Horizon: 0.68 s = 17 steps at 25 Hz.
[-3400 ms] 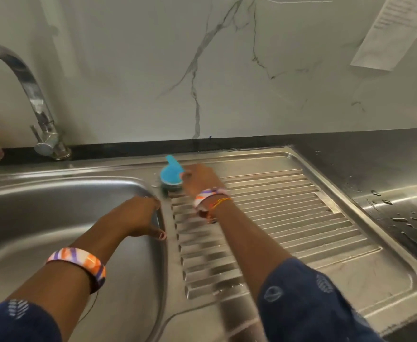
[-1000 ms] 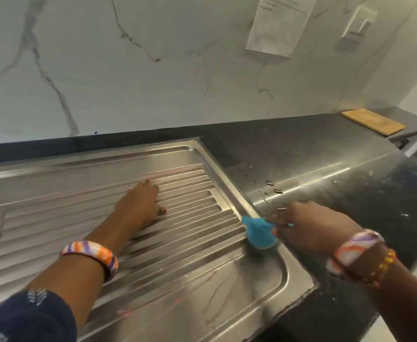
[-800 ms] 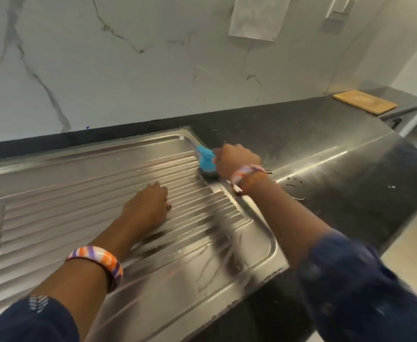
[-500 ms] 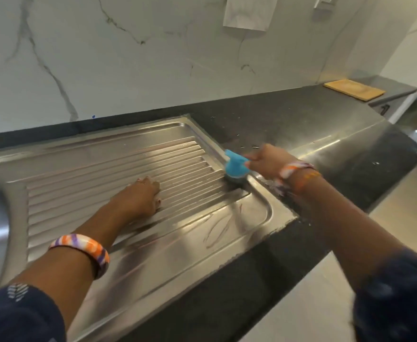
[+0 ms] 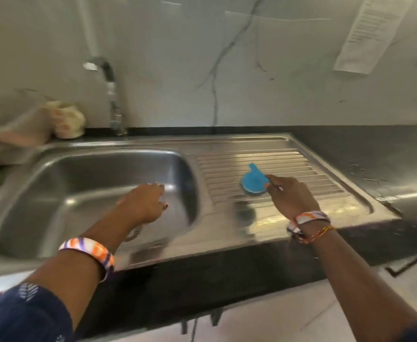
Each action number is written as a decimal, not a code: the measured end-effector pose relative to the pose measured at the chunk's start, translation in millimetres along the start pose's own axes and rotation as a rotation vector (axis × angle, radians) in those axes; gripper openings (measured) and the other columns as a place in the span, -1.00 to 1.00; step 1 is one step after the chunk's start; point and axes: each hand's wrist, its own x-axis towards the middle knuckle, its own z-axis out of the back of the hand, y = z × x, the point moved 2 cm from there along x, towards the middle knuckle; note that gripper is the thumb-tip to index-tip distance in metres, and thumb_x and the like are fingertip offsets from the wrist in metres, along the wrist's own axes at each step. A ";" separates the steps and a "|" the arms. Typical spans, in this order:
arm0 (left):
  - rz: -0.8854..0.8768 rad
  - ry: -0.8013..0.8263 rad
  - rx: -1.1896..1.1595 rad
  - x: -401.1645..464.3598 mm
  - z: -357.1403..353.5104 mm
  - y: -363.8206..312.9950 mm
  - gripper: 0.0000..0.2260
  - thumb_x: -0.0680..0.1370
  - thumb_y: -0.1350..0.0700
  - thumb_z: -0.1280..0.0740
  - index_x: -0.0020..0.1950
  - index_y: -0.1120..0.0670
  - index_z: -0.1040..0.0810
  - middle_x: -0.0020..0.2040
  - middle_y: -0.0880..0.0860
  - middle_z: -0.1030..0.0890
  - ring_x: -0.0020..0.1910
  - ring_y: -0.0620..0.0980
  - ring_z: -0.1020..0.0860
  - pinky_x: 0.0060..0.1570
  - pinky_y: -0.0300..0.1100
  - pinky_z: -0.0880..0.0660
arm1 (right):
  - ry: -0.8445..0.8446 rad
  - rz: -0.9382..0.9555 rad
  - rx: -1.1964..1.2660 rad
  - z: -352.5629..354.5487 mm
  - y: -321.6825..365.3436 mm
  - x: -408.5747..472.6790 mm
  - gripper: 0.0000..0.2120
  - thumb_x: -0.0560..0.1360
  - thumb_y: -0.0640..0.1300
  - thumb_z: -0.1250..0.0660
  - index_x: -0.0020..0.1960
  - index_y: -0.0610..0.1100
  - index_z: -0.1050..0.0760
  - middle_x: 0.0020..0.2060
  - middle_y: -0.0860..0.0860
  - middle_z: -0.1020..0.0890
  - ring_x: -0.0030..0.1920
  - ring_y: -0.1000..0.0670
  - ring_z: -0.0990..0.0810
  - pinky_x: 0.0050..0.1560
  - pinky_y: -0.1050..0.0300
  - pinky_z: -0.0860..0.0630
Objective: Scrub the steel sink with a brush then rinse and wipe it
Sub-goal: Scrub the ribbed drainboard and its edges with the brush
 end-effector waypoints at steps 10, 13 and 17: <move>0.457 -0.129 -0.057 -162.9 37.3 198.5 -0.56 0.60 0.03 -0.18 0.45 0.15 -0.26 0.43 0.14 -0.35 0.40 0.12 -0.33 0.34 -0.06 -0.31 | 0.281 0.571 0.214 -131.8 288.9 -40.9 -0.66 0.56 0.00 -0.17 0.32 0.09 -0.45 0.24 -0.01 -0.58 0.26 -0.10 -0.52 0.25 0.02 -0.45; 0.548 -0.168 0.006 -178.6 50.3 231.7 -0.49 0.59 0.02 -0.20 0.50 0.13 -0.19 0.50 0.14 -0.23 0.48 0.12 -0.21 0.45 -0.04 -0.19 | 0.403 0.677 0.281 -163.8 360.0 -39.8 -0.69 0.57 -0.08 -0.16 0.27 -0.06 -0.51 0.06 -0.14 -0.64 0.11 -0.15 -0.59 0.09 0.06 -0.47; 0.581 -0.265 0.067 -160.5 70.6 260.7 -0.53 0.56 0.01 -0.20 0.43 0.15 -0.30 0.44 0.16 -0.31 0.42 0.12 -0.29 0.40 -0.08 -0.25 | 0.508 0.723 0.357 -204.0 446.8 -15.7 -0.65 0.56 -0.27 -0.11 0.29 -0.20 -0.48 -0.20 -0.12 -0.56 -0.28 -0.04 -0.50 -0.30 0.22 -0.36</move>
